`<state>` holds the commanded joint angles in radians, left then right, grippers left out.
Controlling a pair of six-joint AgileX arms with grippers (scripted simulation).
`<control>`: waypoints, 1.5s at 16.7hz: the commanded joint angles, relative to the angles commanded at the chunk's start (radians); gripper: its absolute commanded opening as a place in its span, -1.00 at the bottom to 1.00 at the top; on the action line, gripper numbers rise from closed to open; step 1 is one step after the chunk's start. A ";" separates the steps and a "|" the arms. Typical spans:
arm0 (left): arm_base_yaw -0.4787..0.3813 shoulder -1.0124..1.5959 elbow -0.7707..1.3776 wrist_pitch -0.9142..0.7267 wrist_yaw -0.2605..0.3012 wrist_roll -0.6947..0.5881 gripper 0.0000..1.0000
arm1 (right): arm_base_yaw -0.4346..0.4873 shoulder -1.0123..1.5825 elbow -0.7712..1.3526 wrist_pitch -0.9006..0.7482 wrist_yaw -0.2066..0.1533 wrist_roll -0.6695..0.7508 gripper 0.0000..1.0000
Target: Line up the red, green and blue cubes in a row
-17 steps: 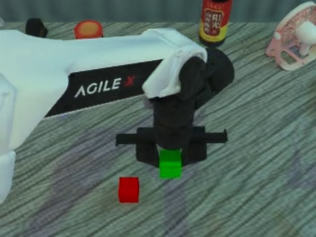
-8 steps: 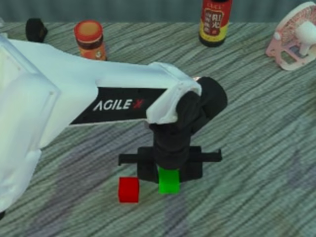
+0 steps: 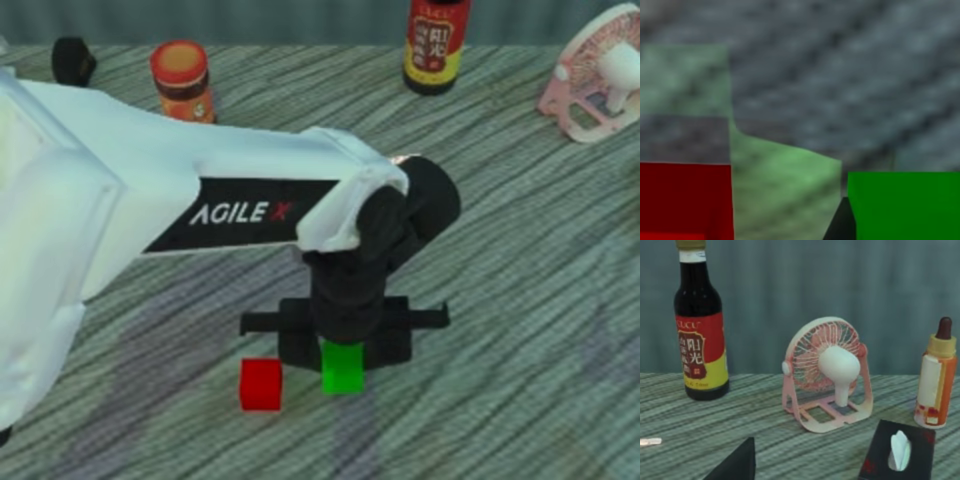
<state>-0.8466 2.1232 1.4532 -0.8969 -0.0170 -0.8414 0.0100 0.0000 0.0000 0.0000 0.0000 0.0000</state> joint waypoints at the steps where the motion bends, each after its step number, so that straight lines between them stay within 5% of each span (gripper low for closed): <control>1: 0.000 0.000 0.000 0.000 0.000 0.000 0.21 | 0.000 0.000 0.000 0.000 0.000 0.000 1.00; 7: 0.000 0.000 0.000 0.000 0.000 0.000 1.00 | 0.000 0.000 0.000 0.000 0.000 0.000 1.00; 16: 0.001 -0.001 0.003 -0.004 0.000 0.000 1.00 | 0.000 0.000 0.000 0.000 0.000 0.000 1.00; 25: 0.016 -0.084 0.164 -0.247 -0.001 -0.006 1.00 | 0.000 0.000 0.000 0.000 0.000 0.000 1.00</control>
<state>-0.8304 2.0397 1.6168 -1.1435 -0.0177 -0.8475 0.0100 0.0000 0.0000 0.0000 0.0000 0.0000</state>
